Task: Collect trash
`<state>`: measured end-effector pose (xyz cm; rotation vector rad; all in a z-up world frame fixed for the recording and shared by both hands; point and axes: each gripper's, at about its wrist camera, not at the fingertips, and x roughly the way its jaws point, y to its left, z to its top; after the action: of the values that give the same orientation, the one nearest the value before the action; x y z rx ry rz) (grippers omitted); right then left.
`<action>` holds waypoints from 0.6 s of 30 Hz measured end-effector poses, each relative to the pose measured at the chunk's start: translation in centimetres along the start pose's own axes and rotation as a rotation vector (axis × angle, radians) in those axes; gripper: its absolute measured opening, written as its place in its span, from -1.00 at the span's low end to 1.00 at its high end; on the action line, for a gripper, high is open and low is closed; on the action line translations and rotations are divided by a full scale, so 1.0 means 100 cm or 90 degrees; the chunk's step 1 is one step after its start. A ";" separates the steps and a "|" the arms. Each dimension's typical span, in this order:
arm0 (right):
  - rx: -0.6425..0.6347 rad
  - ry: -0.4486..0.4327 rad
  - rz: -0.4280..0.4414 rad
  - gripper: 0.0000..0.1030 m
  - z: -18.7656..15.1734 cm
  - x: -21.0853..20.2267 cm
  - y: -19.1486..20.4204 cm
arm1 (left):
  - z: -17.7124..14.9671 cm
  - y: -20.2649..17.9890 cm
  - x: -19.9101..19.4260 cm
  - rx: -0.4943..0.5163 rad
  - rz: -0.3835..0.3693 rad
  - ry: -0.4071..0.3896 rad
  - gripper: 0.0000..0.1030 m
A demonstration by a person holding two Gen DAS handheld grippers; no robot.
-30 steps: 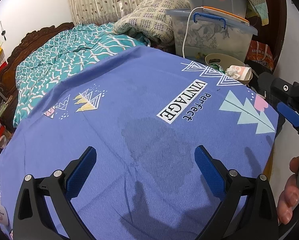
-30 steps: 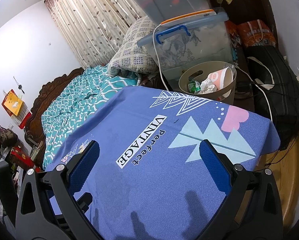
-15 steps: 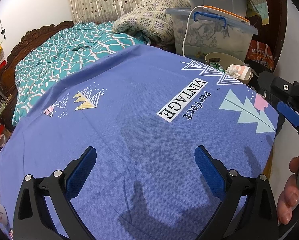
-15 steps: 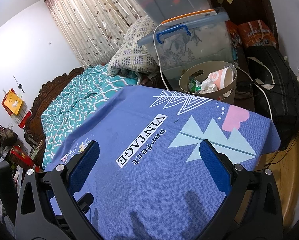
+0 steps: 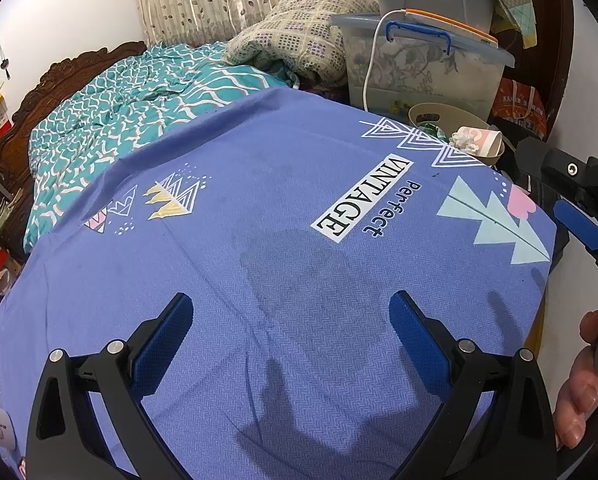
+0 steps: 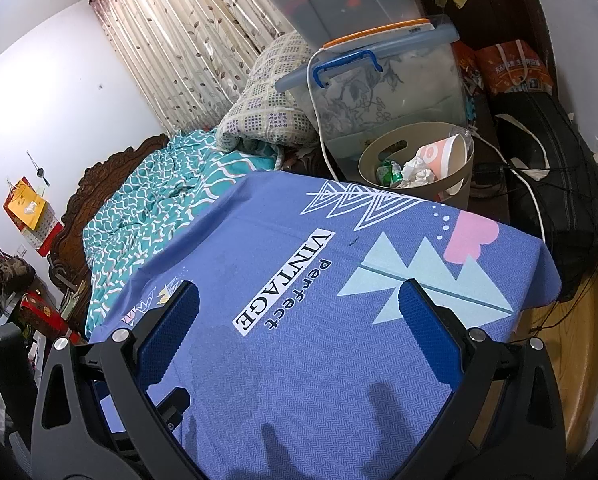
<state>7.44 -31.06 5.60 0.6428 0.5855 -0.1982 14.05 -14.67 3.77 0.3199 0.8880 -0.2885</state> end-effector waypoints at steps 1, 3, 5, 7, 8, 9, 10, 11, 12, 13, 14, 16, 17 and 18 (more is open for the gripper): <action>0.000 0.000 0.000 0.91 0.000 0.000 0.000 | 0.000 0.000 0.000 0.001 0.000 0.000 0.84; -0.001 0.000 0.000 0.91 0.000 0.000 0.000 | 0.000 -0.001 0.000 0.002 0.000 0.000 0.84; -0.001 0.000 0.001 0.92 0.000 0.000 0.000 | 0.000 -0.001 0.000 0.002 0.000 0.001 0.84; 0.000 0.000 0.000 0.92 0.000 0.000 0.000 | 0.000 -0.001 0.000 0.002 0.001 0.000 0.84; -0.001 0.000 0.000 0.92 0.000 0.000 0.000 | 0.000 -0.001 0.000 0.002 0.000 0.000 0.84; -0.001 0.000 0.000 0.91 0.000 0.000 0.000 | 0.000 -0.001 0.000 0.003 0.000 0.001 0.84; -0.001 0.000 0.000 0.91 0.000 0.000 0.000 | 0.000 -0.001 0.000 0.003 0.000 0.001 0.84; -0.001 0.000 0.000 0.91 0.000 0.000 0.000 | 0.000 -0.001 0.000 0.003 0.000 0.001 0.84; -0.001 0.000 0.000 0.91 -0.001 0.000 0.000 | 0.000 -0.001 0.000 0.003 0.000 0.001 0.84; 0.000 0.000 0.000 0.92 -0.001 0.000 0.000 | 0.001 -0.001 0.000 0.004 0.000 0.000 0.84; -0.001 0.000 0.000 0.91 -0.001 0.000 0.001 | 0.001 -0.001 0.000 0.004 0.000 0.000 0.84; -0.001 0.000 0.000 0.91 -0.001 0.000 0.001 | 0.001 -0.001 0.000 0.003 0.000 0.001 0.84; -0.001 0.000 0.000 0.91 -0.001 0.000 0.001 | 0.001 -0.001 0.000 0.003 0.000 0.001 0.84; -0.001 0.001 0.000 0.91 -0.001 0.000 0.000 | 0.001 -0.001 0.000 0.002 -0.002 0.002 0.84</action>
<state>7.36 -30.95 5.57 0.6413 0.5864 -0.1971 14.11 -14.76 3.78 0.3215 0.8916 -0.2919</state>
